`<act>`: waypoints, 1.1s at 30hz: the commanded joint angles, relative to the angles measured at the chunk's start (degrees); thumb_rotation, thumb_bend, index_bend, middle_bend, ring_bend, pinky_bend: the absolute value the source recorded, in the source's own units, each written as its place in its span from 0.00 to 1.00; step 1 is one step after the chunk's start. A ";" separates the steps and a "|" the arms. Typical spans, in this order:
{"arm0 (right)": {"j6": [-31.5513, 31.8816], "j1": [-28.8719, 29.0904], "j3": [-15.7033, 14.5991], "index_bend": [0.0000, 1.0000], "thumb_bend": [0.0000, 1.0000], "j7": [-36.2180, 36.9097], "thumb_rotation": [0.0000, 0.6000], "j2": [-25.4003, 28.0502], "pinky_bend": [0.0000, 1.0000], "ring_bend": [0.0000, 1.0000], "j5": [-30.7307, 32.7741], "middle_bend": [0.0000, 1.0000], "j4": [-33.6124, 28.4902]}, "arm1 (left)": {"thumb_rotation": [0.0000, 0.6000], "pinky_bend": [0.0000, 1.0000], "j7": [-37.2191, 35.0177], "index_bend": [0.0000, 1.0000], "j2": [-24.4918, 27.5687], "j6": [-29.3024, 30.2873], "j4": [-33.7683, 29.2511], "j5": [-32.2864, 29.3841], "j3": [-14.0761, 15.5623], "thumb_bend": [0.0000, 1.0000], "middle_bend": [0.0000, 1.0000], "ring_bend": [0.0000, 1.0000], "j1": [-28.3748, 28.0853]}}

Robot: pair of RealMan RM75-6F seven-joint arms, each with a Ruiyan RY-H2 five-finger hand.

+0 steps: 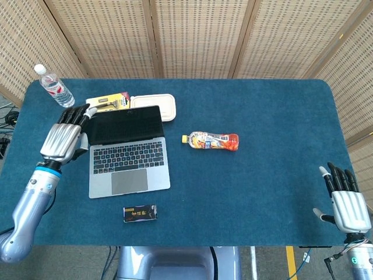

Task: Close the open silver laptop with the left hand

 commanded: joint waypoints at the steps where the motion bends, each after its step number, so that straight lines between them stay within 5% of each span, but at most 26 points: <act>1: 0.09 0.06 0.08 0.00 0.00 0.28 1.00 -0.09 0.00 0.00 -0.06 0.00 0.10 | 1.00 0.05 4.23 0.09 -1.56 -0.36 1.11 -4.15 0.20 0.88 0.00 0.00 -3.45; 15: -0.58 0.42 0.27 0.00 0.00 1.65 1.00 -0.09 0.00 0.00 0.33 0.00 0.41 | 1.00 0.05 8.40 0.12 -7.96 2.26 7.01 -12.80 2.12 0.88 0.00 0.00 -10.34; 33: -1.05 0.70 0.16 0.00 0.00 0.53 1.00 -0.47 0.00 0.00 0.73 0.00 0.21 | 1.00 0.05 8.64 0.17 -10.03 3.10 10.51 -15.69 3.63 0.89 0.01 0.00 -13.81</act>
